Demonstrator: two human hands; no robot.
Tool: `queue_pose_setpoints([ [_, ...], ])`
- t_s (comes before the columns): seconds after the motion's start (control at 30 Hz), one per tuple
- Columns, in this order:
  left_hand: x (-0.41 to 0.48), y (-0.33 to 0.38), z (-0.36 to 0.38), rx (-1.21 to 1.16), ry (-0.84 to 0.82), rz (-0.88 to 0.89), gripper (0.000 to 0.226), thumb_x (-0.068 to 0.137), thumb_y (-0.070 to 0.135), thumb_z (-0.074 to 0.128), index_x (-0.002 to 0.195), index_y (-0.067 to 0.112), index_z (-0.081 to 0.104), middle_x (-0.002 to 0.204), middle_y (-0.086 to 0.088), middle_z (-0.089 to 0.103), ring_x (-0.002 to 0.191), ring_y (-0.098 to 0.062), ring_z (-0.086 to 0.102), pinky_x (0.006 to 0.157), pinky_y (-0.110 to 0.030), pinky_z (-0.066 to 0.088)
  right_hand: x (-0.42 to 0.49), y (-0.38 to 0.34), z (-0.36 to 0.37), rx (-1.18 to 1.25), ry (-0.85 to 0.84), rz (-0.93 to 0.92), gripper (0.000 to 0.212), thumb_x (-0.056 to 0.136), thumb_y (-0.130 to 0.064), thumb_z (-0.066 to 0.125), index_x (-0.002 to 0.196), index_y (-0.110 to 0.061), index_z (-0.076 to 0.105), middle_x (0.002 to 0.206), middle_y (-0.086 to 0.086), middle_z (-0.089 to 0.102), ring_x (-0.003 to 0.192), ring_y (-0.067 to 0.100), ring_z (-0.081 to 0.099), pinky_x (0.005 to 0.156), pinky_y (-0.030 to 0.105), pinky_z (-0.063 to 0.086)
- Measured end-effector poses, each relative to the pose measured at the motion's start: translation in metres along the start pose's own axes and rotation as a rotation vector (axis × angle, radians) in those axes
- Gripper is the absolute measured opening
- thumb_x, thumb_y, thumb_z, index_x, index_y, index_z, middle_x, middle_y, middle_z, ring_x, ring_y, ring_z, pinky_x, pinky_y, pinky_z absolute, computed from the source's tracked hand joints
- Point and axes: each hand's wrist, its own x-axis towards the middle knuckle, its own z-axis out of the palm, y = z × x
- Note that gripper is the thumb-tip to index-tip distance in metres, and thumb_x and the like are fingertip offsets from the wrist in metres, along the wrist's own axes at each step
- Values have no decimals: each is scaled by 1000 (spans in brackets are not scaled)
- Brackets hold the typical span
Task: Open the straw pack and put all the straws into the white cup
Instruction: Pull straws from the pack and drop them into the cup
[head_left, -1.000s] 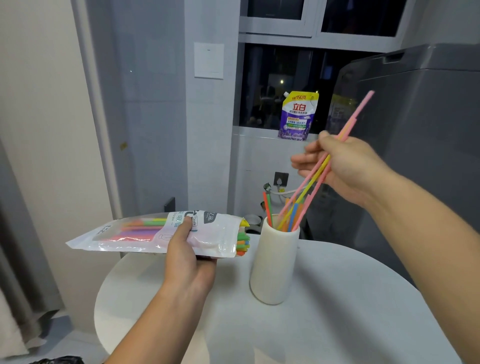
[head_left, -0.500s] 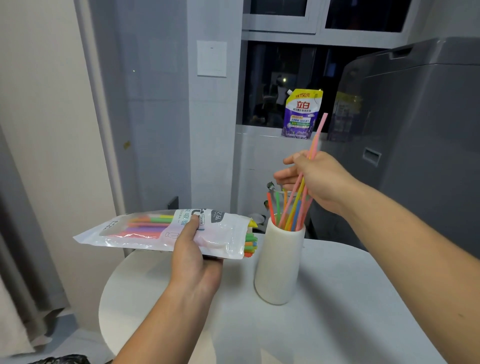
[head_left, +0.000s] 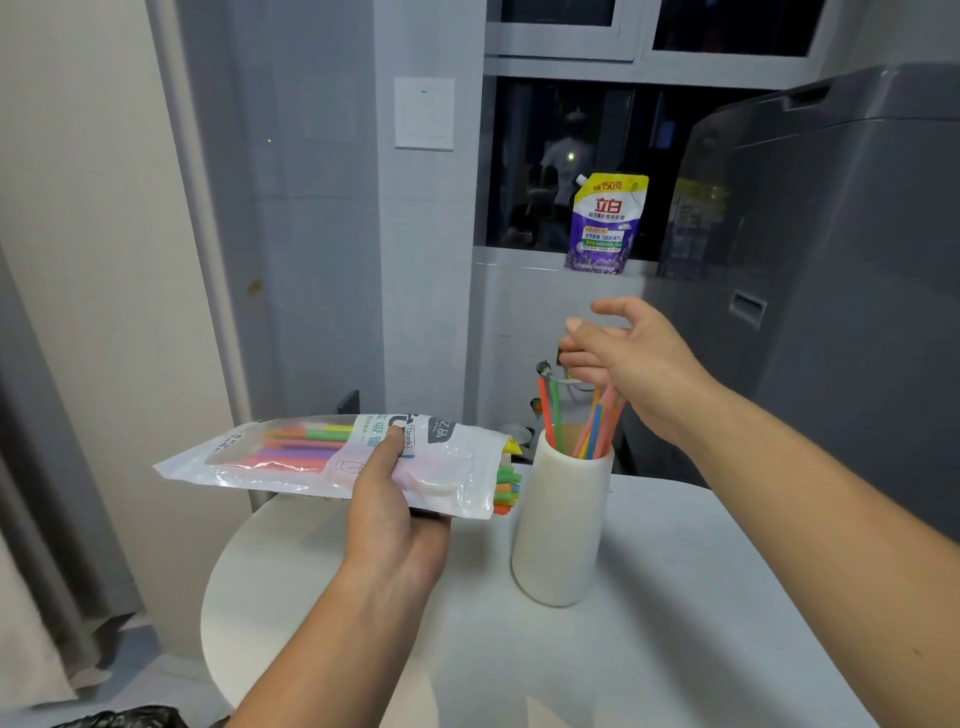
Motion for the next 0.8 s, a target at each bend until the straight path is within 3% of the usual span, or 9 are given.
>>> queue_pose_setpoints([
  [0.17, -3, 1, 3, 16, -6, -14, 40, 98, 18, 63, 137, 18, 57, 129, -12, 72, 120, -34, 68, 105, -66, 47, -5, -7, -1, -104, 49, -58, 48, 100, -42, 60, 141, -22, 47, 119, 4, 69, 106, 19, 70, 97, 41, 56],
  [0.3, -4, 3, 5, 14, -7, -39, 43, 99, 20, 62, 141, 16, 55, 134, -16, 69, 124, -39, 65, 106, -68, 45, -21, -15, -1, -185, 203, -281, 26, 106, -36, 48, 120, -19, 61, 119, 0, 67, 113, 17, 62, 80, 20, 47],
  [0.4, -6, 9, 9, 3, 17, -11, 40, 99, 20, 62, 139, 16, 59, 127, -10, 74, 118, -31, 70, 103, -62, 51, -60, -25, 3, -190, 358, -557, 26, 104, -32, 46, 101, -13, 63, 94, 1, 68, 92, 17, 64, 70, 28, 50],
  [0.47, -7, 15, 10, 15, 15, 6, 32, 100, 21, 61, 131, 16, 63, 115, -7, 78, 108, -27, 75, 97, -57, 55, -89, -18, 15, -126, 329, -590, 33, 100, -38, 43, 89, -12, 60, 77, 6, 63, 73, 22, 60, 63, 38, 49],
  [0.53, -8, 21, 13, 32, -13, 23, 21, 101, 23, 60, 120, 17, 66, 103, -4, 80, 98, -24, 77, 97, -56, 56, -118, -5, 31, -21, 243, -450, 34, 95, -46, 44, 86, -16, 59, 79, 10, 63, 67, 25, 59, 63, 43, 50],
  [0.6, -11, 24, 16, 61, -41, 56, 16, 100, 25, 61, 112, 17, 68, 102, -5, 78, 102, -25, 76, 102, -58, 52, -134, 11, 46, 128, 194, -231, 29, 95, -49, 48, 89, -24, 60, 85, 2, 68, 68, 14, 66, 72, 40, 55],
  [0.67, -17, 24, 22, 99, -71, 94, 24, 99, 24, 64, 120, 13, 68, 116, -9, 76, 113, -28, 72, 104, -58, 51, -137, 24, 58, 298, 152, 14, 25, 102, -45, 50, 96, -25, 63, 92, -5, 73, 80, 9, 72, 88, 40, 58],
  [0.73, -25, 19, 29, 125, -69, 142, 37, 96, 20, 68, 132, 10, 65, 128, -12, 72, 118, -28, 70, 104, -54, 53, -135, 29, 67, 580, 80, 249, 34, 105, -44, 46, 106, -18, 68, 99, 4, 78, 87, 16, 75, 92, 42, 58],
  [0.8, -32, 12, 34, 191, -72, 194, 35, 94, 17, 71, 128, 10, 68, 120, -10, 76, 108, -25, 74, 99, -46, 57, -133, 30, 73, 884, 37, 379, 46, 105, -47, 44, 116, -10, 71, 104, 12, 80, 96, 25, 76, 94, 44, 58],
])
